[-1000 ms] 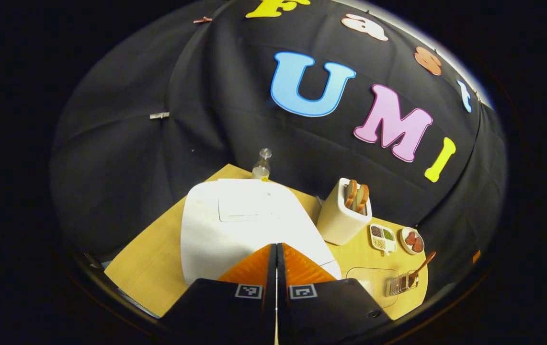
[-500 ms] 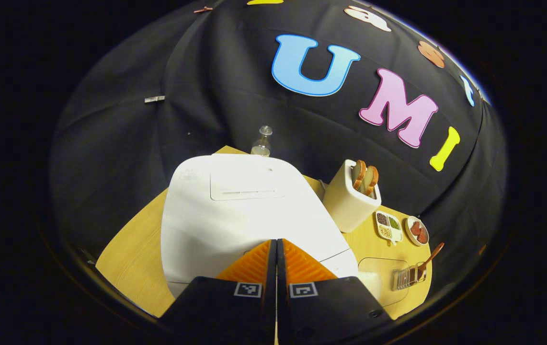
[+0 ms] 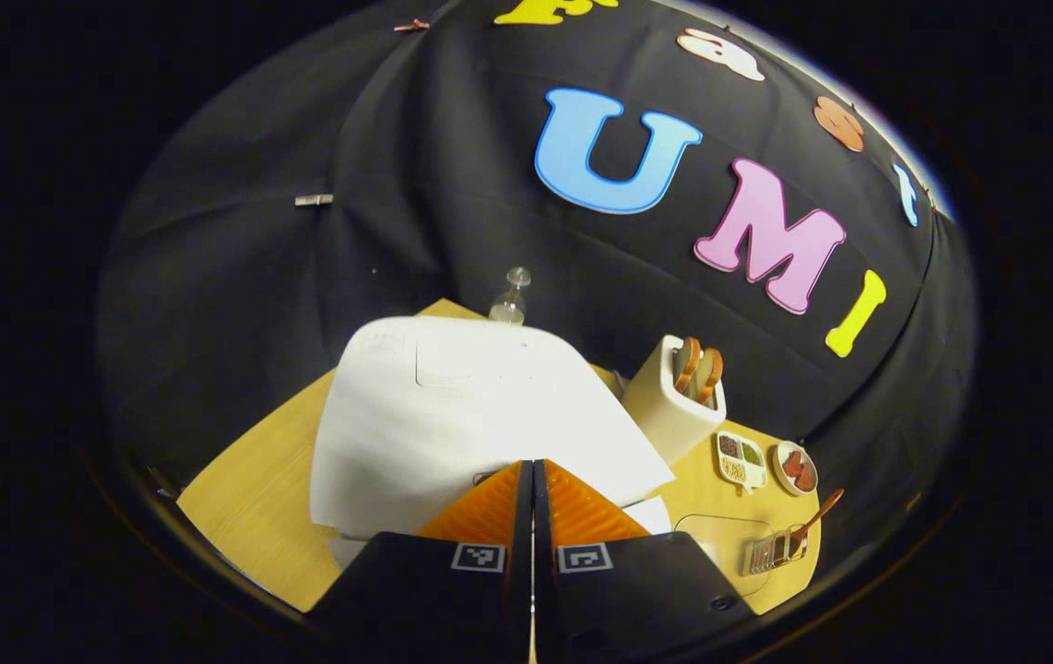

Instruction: Close the left gripper, press the button to open the rice cooker; take a wooden spoon from the chopstick holder with the right hand, scoop a spoonful of rice and pour it into the rice cooker, then put the wooden spoon back into the chopstick holder.

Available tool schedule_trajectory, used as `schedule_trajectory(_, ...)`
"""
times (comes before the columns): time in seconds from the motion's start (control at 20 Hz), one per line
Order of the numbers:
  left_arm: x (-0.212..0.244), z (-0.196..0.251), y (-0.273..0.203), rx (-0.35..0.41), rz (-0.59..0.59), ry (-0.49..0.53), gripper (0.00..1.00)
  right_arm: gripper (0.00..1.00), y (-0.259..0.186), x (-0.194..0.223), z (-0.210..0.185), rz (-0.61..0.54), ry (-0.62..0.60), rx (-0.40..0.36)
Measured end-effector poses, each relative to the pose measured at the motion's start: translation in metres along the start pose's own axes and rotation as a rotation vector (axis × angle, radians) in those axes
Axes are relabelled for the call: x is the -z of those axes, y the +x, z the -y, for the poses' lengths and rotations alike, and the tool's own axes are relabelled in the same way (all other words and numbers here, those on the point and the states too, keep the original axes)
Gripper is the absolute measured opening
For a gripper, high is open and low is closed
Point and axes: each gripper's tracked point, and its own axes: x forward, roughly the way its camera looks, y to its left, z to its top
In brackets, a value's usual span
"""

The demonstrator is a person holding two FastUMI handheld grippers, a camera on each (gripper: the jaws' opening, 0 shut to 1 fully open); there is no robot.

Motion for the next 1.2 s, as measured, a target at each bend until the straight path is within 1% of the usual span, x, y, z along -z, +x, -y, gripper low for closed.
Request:
schedule_trajectory(0.05,-0.013,0.002,-0.007,-0.003,0.047,0.028,0.07,0.98,0.001,0.001,0.001,-0.003,0.002,-0.002)
schedule_trajectory(0.1,-0.026,0.004,-0.015,-0.006,0.093,0.065,0.10,0.98,0.002,0.002,0.002,-0.005,0.004,-0.004)
schedule_trajectory(0.15,-0.039,0.006,-0.024,-0.009,0.140,0.099,0.07,0.98,0.004,0.002,0.003,-0.006,0.006,-0.006)
schedule_trajectory(0.2,-0.053,0.009,-0.034,-0.006,0.186,0.126,0.07,0.98,0.006,0.003,0.004,-0.006,0.007,-0.008)
schedule_trajectory(0.25,-0.055,0.016,-0.046,0.003,0.207,0.144,0.07,0.98,0.009,0.003,0.006,-0.007,0.009,-0.011)
schedule_trajectory(0.45,-0.056,0.027,-0.077,0.012,0.245,0.164,0.08,0.98,0.021,0.004,0.006,-0.010,0.006,-0.029)
schedule_trajectory(0.55,-0.048,0.037,-0.089,0.043,0.256,0.167,0.09,0.98,0.029,0.009,0.005,-0.026,0.003,-0.044)
schedule_trajectory(0.75,-0.027,0.033,-0.102,0.027,0.241,0.159,0.15,0.98,0.047,0.013,0.001,-0.046,0.011,-0.074)
schedule_trajectory(0.8,-0.024,0.032,-0.106,0.020,0.240,0.151,0.21,0.98,0.052,0.013,0.000,-0.048,0.011,-0.079)
schedule_trajectory(0.9,-0.017,0.031,-0.114,0.002,0.238,0.134,0.28,0.98,0.061,0.017,-0.003,-0.060,0.011,-0.097)
schedule_trajectory(1.0,-0.011,0.034,-0.122,-0.008,0.241,0.114,0.43,0.98,0.070,0.024,-0.006,-0.084,0.011,-0.118)
schedule_trajectory(1.05,-0.007,0.037,-0.125,-0.005,0.241,0.106,0.46,0.98,0.074,0.029,-0.007,-0.097,0.013,-0.129)
schedule_trajectory(1.1,-0.004,0.041,-0.127,-0.003,0.241,0.103,0.58,0.98,0.078,0.033,-0.009,-0.109,0.014,-0.139)
schedule_trajectory(1.15,0.000,0.044,-0.128,-0.004,0.242,0.107,0.65,0.98,0.082,0.037,-0.010,-0.122,0.014,-0.147)
schedule_trajectory(1.2,0.003,0.044,-0.130,-0.019,0.242,0.117,0.84,0.98,0.088,0.042,-0.011,-0.136,0.015,-0.156)
